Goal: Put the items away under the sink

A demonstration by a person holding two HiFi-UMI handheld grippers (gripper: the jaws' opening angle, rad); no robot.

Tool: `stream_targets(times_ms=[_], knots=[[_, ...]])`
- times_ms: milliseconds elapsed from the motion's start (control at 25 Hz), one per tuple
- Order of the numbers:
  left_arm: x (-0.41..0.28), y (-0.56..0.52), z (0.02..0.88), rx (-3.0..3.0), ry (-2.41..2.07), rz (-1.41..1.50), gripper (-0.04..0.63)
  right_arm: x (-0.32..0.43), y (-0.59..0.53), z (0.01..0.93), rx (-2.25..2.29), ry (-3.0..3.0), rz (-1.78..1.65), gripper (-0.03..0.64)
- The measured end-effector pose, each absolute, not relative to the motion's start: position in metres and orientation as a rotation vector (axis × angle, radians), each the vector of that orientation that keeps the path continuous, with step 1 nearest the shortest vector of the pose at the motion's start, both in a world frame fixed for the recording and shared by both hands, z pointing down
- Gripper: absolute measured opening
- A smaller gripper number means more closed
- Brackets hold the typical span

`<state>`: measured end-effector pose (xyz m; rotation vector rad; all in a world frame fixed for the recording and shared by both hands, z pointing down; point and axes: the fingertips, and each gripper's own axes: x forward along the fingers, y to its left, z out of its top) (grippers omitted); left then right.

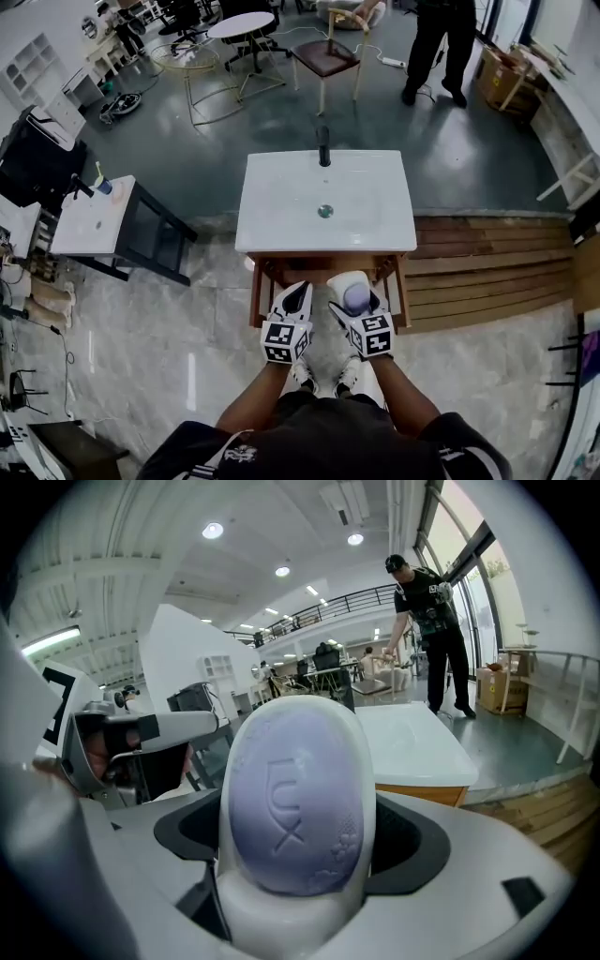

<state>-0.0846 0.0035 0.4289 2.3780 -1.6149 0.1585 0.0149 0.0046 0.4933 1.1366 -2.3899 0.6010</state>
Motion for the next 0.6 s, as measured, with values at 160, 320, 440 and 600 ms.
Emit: stream_targets(times_ms=[160,320,440,600], knots=[[-0.095,-0.003,0.436,2.396,-1.603,0.160,0.008,-0.001,-0.001,0.504,1.152,-2.377,0.612,0.468],[-0.109,-0.010,0.456,2.396,-1.600,0.202,0.008,-0.011,-0.009,0.517,1.181,-2.368,0.583,0.468],[-0.116,-0.011,0.478,2.381,-1.579,0.232,0.008,-0.013,-0.011,0.535,1.201,-2.332,0.582,0.468],[-0.120,-0.015,0.516,2.365,-1.563,0.261,0.008,-0.011,-0.014,0.569,1.221,-2.268,0.589,0.468]])
